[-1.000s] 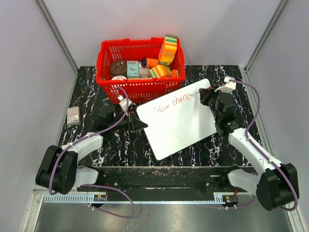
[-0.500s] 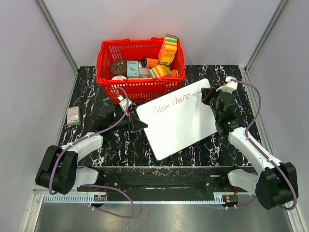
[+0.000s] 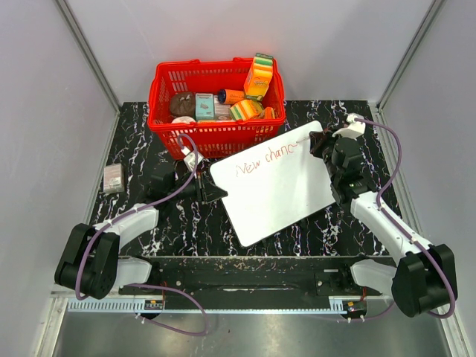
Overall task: Write a sentence on the whiteboard
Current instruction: Write on the whiteboard with the whiteboard marker without the cap.
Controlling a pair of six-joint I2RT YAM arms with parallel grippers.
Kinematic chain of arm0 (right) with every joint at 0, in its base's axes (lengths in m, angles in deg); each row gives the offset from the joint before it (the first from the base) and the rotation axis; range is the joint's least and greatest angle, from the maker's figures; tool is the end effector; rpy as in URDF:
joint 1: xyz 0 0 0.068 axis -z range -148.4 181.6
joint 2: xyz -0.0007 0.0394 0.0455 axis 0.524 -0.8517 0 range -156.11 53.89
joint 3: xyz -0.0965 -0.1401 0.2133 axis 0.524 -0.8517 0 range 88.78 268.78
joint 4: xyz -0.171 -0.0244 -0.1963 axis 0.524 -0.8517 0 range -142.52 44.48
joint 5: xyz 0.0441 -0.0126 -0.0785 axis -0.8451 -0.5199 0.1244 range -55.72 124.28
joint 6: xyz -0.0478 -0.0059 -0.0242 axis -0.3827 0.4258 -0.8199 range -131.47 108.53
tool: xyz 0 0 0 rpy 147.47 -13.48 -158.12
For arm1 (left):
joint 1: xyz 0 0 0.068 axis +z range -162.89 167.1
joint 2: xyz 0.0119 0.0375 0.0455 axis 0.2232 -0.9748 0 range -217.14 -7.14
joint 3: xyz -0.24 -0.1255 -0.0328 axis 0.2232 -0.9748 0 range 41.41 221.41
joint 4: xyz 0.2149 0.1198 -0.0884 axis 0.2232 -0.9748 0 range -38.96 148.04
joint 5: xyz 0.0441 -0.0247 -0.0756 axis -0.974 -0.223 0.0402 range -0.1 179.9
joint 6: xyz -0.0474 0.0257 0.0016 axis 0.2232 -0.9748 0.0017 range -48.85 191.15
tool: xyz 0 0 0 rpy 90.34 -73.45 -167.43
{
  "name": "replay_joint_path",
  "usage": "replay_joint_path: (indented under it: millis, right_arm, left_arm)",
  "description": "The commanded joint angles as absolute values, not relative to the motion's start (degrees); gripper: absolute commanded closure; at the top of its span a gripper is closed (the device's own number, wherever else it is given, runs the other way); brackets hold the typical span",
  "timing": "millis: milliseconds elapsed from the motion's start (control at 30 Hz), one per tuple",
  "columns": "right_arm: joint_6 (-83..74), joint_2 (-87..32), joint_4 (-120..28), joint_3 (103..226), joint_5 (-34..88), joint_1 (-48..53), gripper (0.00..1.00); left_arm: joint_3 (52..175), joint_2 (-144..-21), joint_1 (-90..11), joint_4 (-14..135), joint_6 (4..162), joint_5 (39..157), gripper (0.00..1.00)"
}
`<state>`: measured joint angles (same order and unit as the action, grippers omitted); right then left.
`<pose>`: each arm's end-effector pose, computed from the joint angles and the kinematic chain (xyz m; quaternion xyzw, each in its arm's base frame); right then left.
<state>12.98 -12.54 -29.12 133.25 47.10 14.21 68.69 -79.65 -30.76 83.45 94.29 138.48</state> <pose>0.2623 0.0740 0.3090 0.1202 0.7300 0.1612 0.6533 0.2275 -0.1013 0.2005 0.2019 0.7559 -0.4988 0.3730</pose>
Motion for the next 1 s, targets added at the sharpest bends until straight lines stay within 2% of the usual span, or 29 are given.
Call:
replay_joint_path:
  millis: [0, 967]
  right_arm:
    - [13.14, -13.17, -28.21, 135.19, 46.5, 14.64, 1.0]
    - [14.46, -8.86, -31.02, 127.98, 43.41, 14.64, 1.0]
  left_arm:
    - [68.21, -81.23, -32.67, 80.45, 83.98, 137.89, 1.0]
    - [68.21, -81.32, -32.76, 80.45, 83.98, 137.89, 1.0]
